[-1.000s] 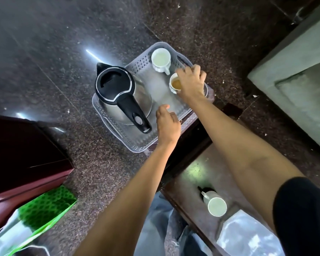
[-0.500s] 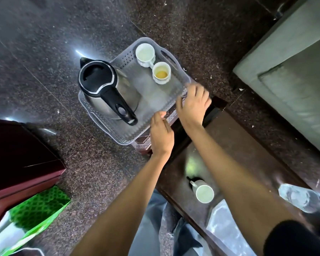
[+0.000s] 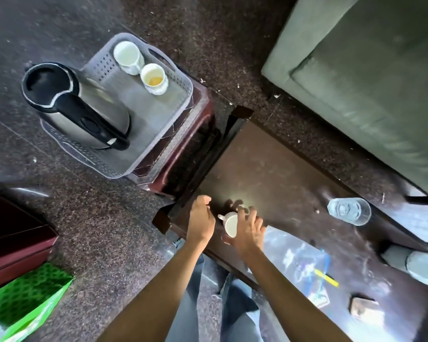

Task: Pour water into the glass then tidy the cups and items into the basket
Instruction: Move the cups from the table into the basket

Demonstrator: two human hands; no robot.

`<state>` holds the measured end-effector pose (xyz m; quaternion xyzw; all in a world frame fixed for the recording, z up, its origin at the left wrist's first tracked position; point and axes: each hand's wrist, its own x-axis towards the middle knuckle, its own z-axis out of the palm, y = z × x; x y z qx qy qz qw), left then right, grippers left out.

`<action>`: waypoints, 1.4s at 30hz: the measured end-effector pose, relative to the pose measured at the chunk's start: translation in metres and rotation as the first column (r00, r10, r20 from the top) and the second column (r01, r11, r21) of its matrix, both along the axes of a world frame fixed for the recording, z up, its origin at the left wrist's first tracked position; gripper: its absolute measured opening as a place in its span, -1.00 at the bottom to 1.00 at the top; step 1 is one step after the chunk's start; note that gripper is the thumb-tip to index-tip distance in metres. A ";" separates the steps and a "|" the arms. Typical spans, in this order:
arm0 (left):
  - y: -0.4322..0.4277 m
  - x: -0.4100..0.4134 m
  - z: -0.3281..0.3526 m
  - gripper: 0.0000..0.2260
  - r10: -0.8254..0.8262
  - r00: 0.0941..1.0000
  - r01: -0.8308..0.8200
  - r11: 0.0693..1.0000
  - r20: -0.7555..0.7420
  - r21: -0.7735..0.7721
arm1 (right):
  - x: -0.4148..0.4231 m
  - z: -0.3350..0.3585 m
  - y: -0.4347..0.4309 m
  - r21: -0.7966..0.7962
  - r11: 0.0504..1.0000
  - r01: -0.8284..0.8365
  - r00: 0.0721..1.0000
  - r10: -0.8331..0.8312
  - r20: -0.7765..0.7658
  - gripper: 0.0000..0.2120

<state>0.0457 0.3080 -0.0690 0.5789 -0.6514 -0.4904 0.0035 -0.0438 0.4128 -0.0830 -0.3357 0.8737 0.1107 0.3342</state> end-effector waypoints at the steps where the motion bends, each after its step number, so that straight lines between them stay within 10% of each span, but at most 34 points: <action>1: 0.005 -0.001 0.000 -0.68 -0.011 1.000 0.011 1.000 0.005 0.009 | 0.001 -0.001 0.003 0.000 1.000 0.002 1.000 -0.002 0.020 -0.03; 15: -0.018 0.011 0.001 -0.66 0.044 0.999 -0.044 0.999 -0.015 0.008 | 0.009 -0.020 -0.003 -0.110 0.986 0.129 0.983 -0.112 0.149 -0.22; 26: -0.134 0.013 0.031 -0.78 0.338 0.909 -0.398 0.876 -0.243 -0.271 | -0.056 0.080 -0.218 -0.721 0.692 0.029 0.995 0.048 0.086 -0.24; 34: -0.183 0.022 0.037 -0.77 0.270 0.931 -0.340 0.886 -0.246 -0.314 | -0.075 0.086 -0.357 -0.518 0.718 -0.466 0.834 0.551 0.014 -0.31; 42: -0.166 0.045 0.030 -0.73 0.250 0.951 -0.292 0.920 -0.180 -0.262 | -0.065 0.078 -0.387 -0.296 0.669 -0.682 0.731 0.641 -0.236 -0.40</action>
